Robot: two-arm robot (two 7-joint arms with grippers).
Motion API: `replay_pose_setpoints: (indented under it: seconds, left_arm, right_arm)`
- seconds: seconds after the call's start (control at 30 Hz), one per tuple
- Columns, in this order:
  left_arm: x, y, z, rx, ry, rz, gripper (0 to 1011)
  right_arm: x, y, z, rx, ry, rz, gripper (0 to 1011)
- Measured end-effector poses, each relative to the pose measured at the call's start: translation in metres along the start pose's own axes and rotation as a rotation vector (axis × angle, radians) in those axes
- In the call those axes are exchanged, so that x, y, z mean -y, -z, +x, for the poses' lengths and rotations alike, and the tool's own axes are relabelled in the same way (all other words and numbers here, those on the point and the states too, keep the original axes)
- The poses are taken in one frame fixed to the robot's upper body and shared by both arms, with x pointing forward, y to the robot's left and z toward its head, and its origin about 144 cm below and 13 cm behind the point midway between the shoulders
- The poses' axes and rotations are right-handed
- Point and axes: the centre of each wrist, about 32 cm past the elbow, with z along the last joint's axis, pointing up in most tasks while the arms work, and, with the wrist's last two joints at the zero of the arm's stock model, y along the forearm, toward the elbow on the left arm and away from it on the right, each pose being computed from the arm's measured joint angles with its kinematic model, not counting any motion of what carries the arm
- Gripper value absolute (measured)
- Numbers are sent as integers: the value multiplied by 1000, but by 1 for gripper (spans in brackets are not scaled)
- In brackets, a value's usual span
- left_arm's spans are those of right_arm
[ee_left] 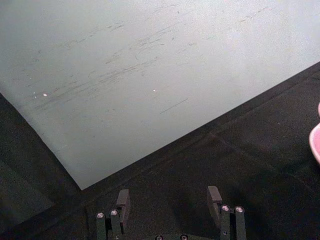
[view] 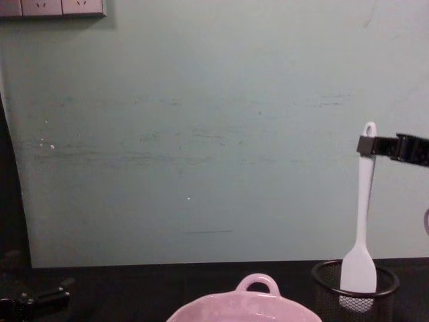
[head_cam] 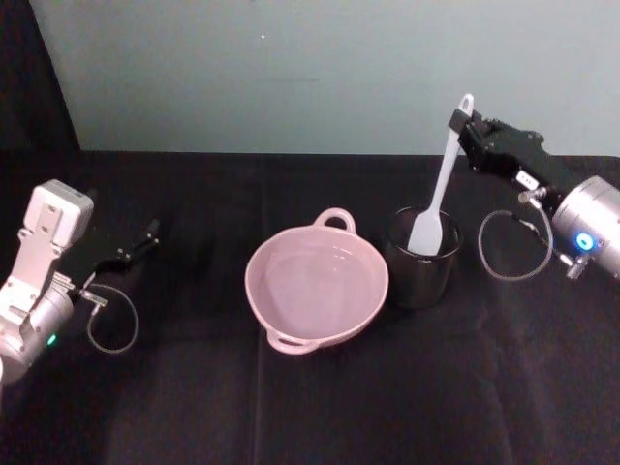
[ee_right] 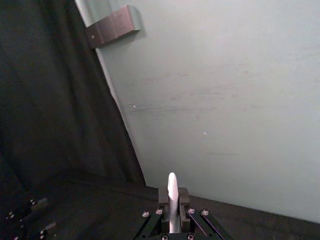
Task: Use the one hand to pick up the spoon and stir the clear water in the bowl.
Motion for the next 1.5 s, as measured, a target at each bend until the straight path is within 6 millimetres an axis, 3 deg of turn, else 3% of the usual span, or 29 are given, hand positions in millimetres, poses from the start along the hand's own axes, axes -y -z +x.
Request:
replay_pose_setpoints:
  seconds: [0.27,0.43,1.3,1.5]
  left_arm:
    - [0,0,0,0,0,0,1011]
    - [0,0,0,0,0,0,1011]
    - [0,0,0,0,0,0,1011]
    - [0,0,0,0,0,0,1011]
  right_arm:
    - [-4,-32,-6,82,-46,-8,114]
    - [-5,-41,-8,107,-59,1,114]
    - [-5,-39,-7,101,-57,4,114]
    - [-16,-40,-23,104,-117,29,114]
